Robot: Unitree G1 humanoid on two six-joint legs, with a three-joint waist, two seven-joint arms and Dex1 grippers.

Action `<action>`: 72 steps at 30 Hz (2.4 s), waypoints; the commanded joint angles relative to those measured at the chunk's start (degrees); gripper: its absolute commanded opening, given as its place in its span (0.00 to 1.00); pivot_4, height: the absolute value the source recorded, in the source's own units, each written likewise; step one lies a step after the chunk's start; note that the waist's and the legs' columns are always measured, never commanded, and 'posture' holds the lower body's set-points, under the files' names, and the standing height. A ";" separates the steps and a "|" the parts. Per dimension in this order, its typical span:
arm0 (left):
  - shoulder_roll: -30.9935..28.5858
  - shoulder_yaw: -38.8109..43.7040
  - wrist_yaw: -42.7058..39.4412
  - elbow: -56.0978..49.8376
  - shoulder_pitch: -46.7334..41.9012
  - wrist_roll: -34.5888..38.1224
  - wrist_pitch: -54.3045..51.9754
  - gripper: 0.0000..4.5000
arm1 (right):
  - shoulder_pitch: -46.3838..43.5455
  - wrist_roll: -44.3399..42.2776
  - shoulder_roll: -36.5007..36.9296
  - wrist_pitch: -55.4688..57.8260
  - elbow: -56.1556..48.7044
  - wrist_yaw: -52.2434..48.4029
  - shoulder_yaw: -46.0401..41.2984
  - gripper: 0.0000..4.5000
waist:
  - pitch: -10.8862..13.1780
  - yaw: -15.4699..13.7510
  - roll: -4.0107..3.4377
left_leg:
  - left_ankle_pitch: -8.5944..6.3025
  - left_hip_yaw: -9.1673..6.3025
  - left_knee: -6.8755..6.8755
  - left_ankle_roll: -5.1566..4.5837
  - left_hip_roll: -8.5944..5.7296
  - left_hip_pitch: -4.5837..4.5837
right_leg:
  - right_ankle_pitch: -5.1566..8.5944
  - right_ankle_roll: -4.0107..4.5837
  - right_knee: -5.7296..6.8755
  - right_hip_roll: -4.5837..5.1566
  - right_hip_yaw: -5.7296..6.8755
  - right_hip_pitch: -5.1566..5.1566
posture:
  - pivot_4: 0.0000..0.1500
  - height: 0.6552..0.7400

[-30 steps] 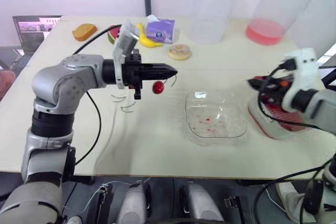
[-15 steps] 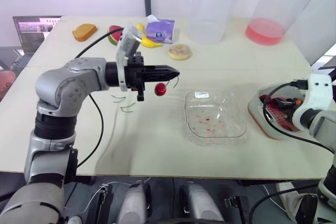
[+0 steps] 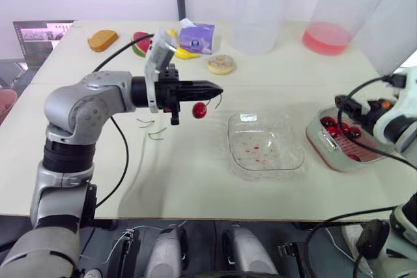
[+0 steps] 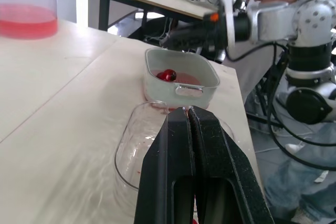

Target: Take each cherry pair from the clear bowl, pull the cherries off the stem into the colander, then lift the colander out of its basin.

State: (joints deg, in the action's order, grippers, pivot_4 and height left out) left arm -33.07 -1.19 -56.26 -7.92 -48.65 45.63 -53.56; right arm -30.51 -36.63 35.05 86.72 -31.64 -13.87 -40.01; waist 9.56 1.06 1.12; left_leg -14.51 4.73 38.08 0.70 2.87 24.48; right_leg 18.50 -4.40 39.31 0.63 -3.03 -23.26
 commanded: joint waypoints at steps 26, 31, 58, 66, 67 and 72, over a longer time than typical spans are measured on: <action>2.51 1.40 -2.19 -0.05 -3.53 4.00 -0.45 0.00 | -11.44 -13.03 -8.72 -18.40 4.18 -15.60 39.42 0.98 | 0.02 -0.04 0.02 | -0.04 -0.02 0.05 -0.07 0.00 0.05 | 0.00 0.00 -0.06 0.08 0.06 0.02 | 1.00 1.00; 2.62 1.38 -2.17 0.21 -3.58 3.67 -0.36 0.00 | -11.86 -13.01 -8.93 -18.97 4.80 -15.24 39.82 0.93 | 0.02 -0.04 0.02 | -0.04 -0.02 0.05 -0.07 0.01 0.05 | -0.01 0.00 -0.06 0.10 0.07 0.01 | 1.00 1.00; 2.57 1.73 -1.64 0.49 -3.30 3.11 0.12 0.00 | -7.20 -13.90 -7.53 -14.05 5.32 -12.25 41.37 0.22 | 0.02 0.07 0.02 | -0.04 -0.01 0.05 -0.07 0.02 0.05 | -0.01 0.00 -0.06 0.13 0.05 0.00 | 1.00 1.00; 2.01 1.91 -2.14 0.70 -2.86 3.09 0.04 0.00 | -5.83 -16.35 -7.14 -12.34 2.85 -10.48 38.11 0.22 | 0.02 0.00 0.02 | -0.04 -0.02 0.05 -0.07 0.02 0.05 | -0.01 0.00 -0.06 0.13 0.06 0.00 | 1.00 1.00; 1.82 1.85 -2.26 0.68 -2.74 2.93 0.12 0.00 | -5.54 -17.04 -6.79 -11.84 2.29 -10.00 36.66 0.22 | 0.02 -0.03 0.02 | -0.04 -0.02 0.05 -0.07 0.02 0.05 | -0.01 0.00 -0.06 0.13 0.06 0.00 | 1.00 1.00; 0.07 1.64 -3.02 -0.45 -1.15 2.22 0.36 0.00 | -1.70 -22.03 -2.25 -9.40 -2.22 -6.73 24.20 0.22 | 0.02 -0.24 0.02 | -0.05 -0.02 0.04 -0.08 0.01 0.07 | -0.01 0.00 -0.09 0.16 0.07 0.02 | 1.00 1.00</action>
State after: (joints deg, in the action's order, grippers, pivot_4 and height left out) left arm -32.02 -0.88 -58.60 -6.46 -49.99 47.98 -54.35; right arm -33.29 -55.94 30.79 76.82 -30.31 -21.84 -9.54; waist 9.57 0.82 1.14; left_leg -14.56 4.72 38.13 0.61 2.87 24.54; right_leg 18.49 -4.39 39.22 0.80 -2.96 -23.24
